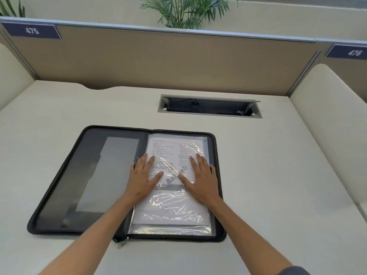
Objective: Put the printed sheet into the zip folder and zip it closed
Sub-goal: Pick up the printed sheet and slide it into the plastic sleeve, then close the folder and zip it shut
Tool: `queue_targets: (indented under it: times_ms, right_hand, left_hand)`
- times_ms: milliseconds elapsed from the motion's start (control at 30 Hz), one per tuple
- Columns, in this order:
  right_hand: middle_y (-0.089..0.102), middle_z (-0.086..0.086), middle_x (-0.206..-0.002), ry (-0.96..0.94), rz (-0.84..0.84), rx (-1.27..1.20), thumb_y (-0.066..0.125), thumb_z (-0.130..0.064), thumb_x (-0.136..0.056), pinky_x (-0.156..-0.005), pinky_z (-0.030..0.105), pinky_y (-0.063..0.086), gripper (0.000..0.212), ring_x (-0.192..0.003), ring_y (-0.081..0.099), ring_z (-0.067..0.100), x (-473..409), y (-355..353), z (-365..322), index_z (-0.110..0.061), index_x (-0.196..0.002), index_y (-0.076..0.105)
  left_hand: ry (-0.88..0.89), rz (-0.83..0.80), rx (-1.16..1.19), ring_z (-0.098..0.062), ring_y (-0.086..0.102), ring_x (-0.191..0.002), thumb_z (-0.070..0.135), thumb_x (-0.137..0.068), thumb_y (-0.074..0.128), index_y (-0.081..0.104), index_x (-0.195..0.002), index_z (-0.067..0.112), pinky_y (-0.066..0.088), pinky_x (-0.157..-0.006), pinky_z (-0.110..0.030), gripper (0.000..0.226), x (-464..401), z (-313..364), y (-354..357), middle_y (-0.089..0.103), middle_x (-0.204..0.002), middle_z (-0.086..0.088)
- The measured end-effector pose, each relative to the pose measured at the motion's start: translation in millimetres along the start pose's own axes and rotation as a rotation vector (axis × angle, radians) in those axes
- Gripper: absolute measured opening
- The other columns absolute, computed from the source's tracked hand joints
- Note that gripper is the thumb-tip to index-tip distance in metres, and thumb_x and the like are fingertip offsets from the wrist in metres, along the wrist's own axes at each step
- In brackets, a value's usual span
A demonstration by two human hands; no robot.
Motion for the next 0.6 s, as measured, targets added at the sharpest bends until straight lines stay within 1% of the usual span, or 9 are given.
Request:
queue_targets:
  times_ms: [200,267,367,433,500,600]
  right_hand:
    - [0.008,-0.007,-0.163,0.016,-0.007,0.013,0.025,-0.08,-0.085,-0.121,0.045,0.01,0.083,-0.149,0.003,0.01,-2.2,-17.5,34.4,-0.034,-0.153,0.016]
    - [0.008,-0.008,-0.163,0.022,-0.017,0.01,0.026,-0.08,-0.085,-0.122,0.045,0.01,0.082,-0.149,0.002,0.009,-2.2,-22.1,43.0,-0.034,-0.153,0.016]
    - [0.006,-0.008,-0.163,0.025,-0.044,0.013,0.027,-0.079,-0.086,-0.122,0.044,0.007,0.083,-0.149,0.0,0.009,-2.1,-27.3,48.6,-0.033,-0.153,0.014]
    - [0.003,-0.008,-0.163,0.028,-0.086,0.006,0.029,-0.078,-0.086,-0.122,0.044,0.005,0.084,-0.149,-0.002,0.009,-3.4,-30.7,47.9,-0.031,-0.154,0.012]
    - [0.003,-0.006,-0.163,0.035,-0.112,-0.004,0.033,-0.075,-0.087,-0.122,0.045,0.008,0.085,-0.15,0.0,0.012,-4.7,-35.9,45.0,-0.027,-0.154,0.012]
    - [0.016,-0.001,-0.162,0.026,-0.091,0.005,0.038,-0.069,-0.09,-0.12,0.044,0.017,0.081,-0.149,0.014,0.017,-0.8,-46.3,36.8,-0.024,-0.154,0.017]
  left_hand:
    - [0.014,-0.063,0.054,-0.021,0.008,-0.149,0.049,-0.093,0.051,0.025,-0.152,0.021,-0.001,-0.12,-0.042,0.069,-10.6,30.0,13.8,0.012,-0.162,-0.007]
    - [0.011,-0.074,0.096,-0.023,0.012,-0.148,0.045,-0.092,0.055,0.029,-0.15,0.02,0.007,-0.12,-0.041,0.068,-12.0,35.3,12.7,0.017,-0.161,-0.008]
    - [-0.016,-0.029,0.112,-0.027,0.021,-0.145,0.039,-0.09,0.061,0.037,-0.146,0.016,0.018,-0.117,-0.039,0.065,-11.5,29.4,1.2,0.024,-0.158,-0.009]
    - [-0.065,0.027,0.076,-0.029,0.022,-0.145,0.035,-0.088,0.064,0.042,-0.142,0.013,0.02,-0.118,-0.042,0.062,-11.1,13.8,-14.3,0.024,-0.157,-0.012]
    - [-0.149,0.098,0.012,-0.034,0.025,-0.143,0.03,-0.086,0.068,0.045,-0.139,0.007,0.023,-0.117,-0.046,0.061,-10.7,-10.3,-36.2,0.025,-0.155,-0.019]
    - [-0.306,0.162,-0.091,-0.041,0.03,-0.139,0.028,-0.084,0.069,0.046,-0.136,0.001,0.028,-0.112,-0.051,0.063,-5.7,-51.1,-72.6,0.029,-0.151,-0.027]
Point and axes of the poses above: each hand's wrist, its own x-axis away from the middle knuckle, its own y-axis out of the palm, z = x × y, the point moved 3 cm from there along -x, towards the middle knuckle
